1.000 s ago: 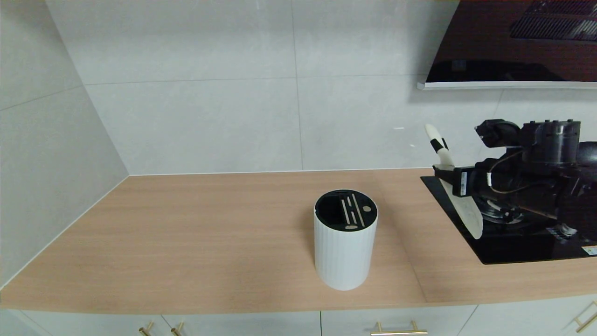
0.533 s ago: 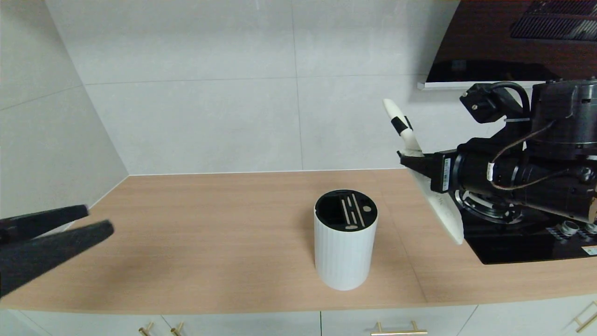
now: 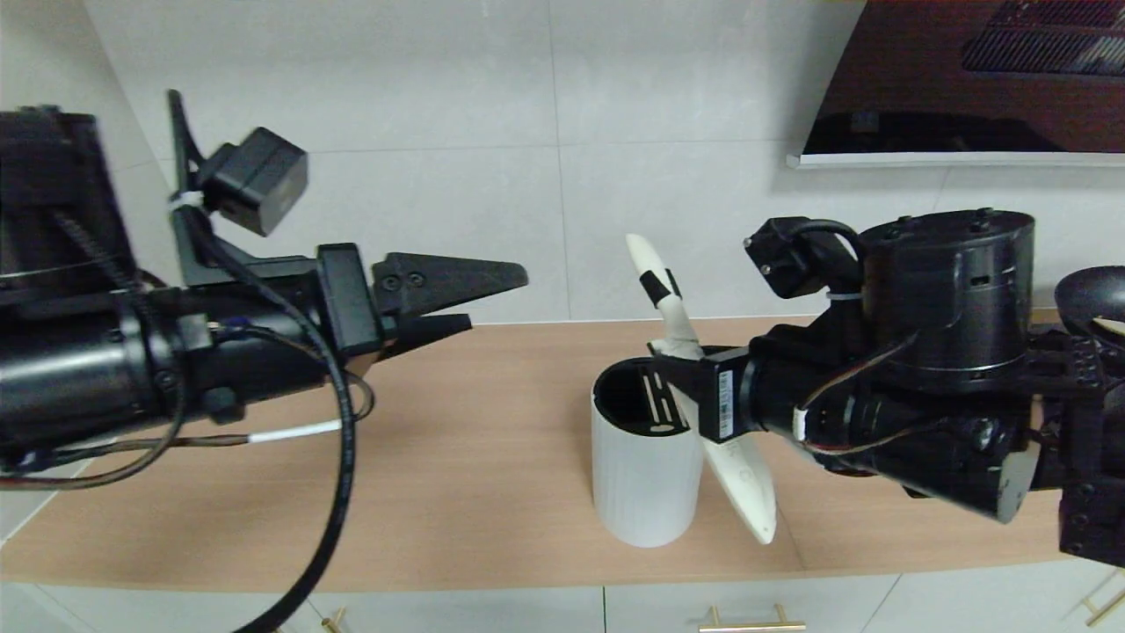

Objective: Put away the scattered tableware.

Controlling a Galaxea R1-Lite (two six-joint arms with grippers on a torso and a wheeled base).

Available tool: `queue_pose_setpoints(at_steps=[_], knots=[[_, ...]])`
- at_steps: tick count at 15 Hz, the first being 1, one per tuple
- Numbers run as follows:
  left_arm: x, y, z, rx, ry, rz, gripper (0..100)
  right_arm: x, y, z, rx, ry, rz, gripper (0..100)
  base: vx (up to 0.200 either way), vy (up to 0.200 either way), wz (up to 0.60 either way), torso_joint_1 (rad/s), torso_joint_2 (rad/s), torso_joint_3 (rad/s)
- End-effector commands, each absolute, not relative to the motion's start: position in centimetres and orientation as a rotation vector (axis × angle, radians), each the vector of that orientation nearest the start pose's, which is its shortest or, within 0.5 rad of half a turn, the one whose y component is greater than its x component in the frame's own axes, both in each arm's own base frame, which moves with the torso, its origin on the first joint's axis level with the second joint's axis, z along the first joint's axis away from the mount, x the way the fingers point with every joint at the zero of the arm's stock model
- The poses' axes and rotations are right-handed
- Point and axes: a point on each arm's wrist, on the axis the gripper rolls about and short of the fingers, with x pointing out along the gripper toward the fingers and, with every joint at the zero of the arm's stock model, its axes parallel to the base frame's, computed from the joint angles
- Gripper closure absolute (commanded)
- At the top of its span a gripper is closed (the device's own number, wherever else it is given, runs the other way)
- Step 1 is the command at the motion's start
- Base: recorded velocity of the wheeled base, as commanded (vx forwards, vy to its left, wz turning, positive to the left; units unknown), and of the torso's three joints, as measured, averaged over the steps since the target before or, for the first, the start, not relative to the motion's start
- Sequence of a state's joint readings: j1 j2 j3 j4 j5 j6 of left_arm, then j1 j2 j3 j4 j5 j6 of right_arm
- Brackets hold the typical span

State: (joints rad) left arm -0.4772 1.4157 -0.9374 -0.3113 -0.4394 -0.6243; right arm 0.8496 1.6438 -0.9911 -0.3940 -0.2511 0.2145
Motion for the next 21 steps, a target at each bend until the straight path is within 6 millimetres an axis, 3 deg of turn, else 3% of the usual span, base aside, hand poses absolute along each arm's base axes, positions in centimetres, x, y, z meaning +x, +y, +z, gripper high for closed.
queue_pose_setpoints(at_steps=[1,4,12,21], knots=[[25.2,-15.9,23.6,-0.576,0.557,-0.843,0,20.8,24.4,21.0,0.061,0.327,0.583,100,0.0,0.0,0.0,0.0,0.0,0.0],[27.1,-18.0,22.9,-0.588,0.497,-0.885,0,20.4,25.6,20.5,0.065,0.315,0.567,100,0.0,0.0,0.0,0.0,0.0,0.0],[29.8,-20.5,20.0,-0.573,0.523,-0.773,0,19.9,26.0,20.7,0.065,0.299,0.541,100,0.0,0.0,0.0,0.0,0.0,0.0],[29.4,-21.6,20.2,-0.576,0.484,-0.801,0,19.8,26.4,20.3,0.057,0.311,0.548,100,0.0,0.0,0.0,0.0,0.0,0.0]])
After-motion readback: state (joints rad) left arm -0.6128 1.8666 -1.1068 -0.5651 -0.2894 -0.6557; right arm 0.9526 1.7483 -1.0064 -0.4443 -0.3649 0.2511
